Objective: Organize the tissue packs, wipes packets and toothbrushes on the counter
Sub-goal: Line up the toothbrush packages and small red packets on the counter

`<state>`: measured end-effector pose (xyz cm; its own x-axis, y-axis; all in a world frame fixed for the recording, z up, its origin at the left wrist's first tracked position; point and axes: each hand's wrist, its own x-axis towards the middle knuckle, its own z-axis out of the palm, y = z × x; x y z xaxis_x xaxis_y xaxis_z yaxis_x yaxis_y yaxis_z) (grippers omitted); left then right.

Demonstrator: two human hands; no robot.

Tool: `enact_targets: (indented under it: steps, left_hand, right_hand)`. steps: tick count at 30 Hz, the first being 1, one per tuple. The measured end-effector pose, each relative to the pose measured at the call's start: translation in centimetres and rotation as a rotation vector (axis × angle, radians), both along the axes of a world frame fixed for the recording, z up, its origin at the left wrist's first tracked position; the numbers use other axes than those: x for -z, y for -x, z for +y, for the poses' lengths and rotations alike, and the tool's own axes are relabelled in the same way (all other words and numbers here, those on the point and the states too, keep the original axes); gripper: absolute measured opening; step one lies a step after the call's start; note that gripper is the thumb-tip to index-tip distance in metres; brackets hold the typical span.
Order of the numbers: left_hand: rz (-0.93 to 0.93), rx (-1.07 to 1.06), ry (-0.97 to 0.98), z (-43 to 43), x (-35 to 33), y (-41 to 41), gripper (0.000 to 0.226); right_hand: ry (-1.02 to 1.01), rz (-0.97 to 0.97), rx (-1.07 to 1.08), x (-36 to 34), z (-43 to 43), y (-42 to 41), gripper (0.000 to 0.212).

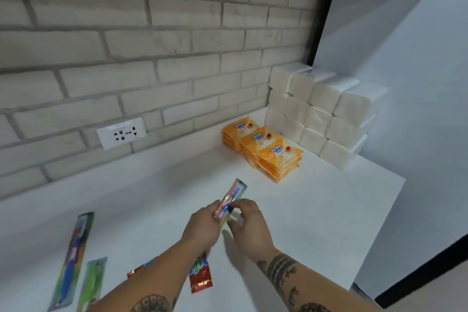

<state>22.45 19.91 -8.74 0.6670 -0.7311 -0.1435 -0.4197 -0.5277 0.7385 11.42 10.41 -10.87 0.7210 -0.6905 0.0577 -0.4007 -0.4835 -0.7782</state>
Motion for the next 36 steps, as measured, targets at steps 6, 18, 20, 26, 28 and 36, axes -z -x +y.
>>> enact_targets:
  steps: [6,18,20,26,28,36]
  left_hand:
    - [-0.134,-0.013,-0.108,-1.1,2.1,-4.2,0.041]
    - [-0.594,0.009,-0.214,-3.5,5.6,-9.3,0.03]
    - [-0.687,0.059,-0.183,-3.0,5.8,-9.8,0.021]
    - [-0.874,0.075,-0.294,-3.0,7.2,-11.3,0.036]
    - [-0.886,0.039,-0.306,-3.5,7.4,-12.0,0.038]
    - [-0.652,-0.06,-0.382,-5.6,8.2,-16.2,0.064]
  right_hand:
    - [0.47,0.239,-0.194,2.1,-2.8,-3.2,0.051]
    - [0.516,0.402,-0.29,4.1,-6.0,-8.0,0.055]
    - [0.521,0.413,-0.291,4.2,-6.6,-9.1,0.056]
    - [0.505,0.452,-0.271,3.9,-8.7,-13.5,0.059]
    - [0.512,0.455,-0.29,3.9,-9.4,-15.1,0.059]
    - [0.534,0.397,-0.367,4.4,-11.7,-20.5,0.063]
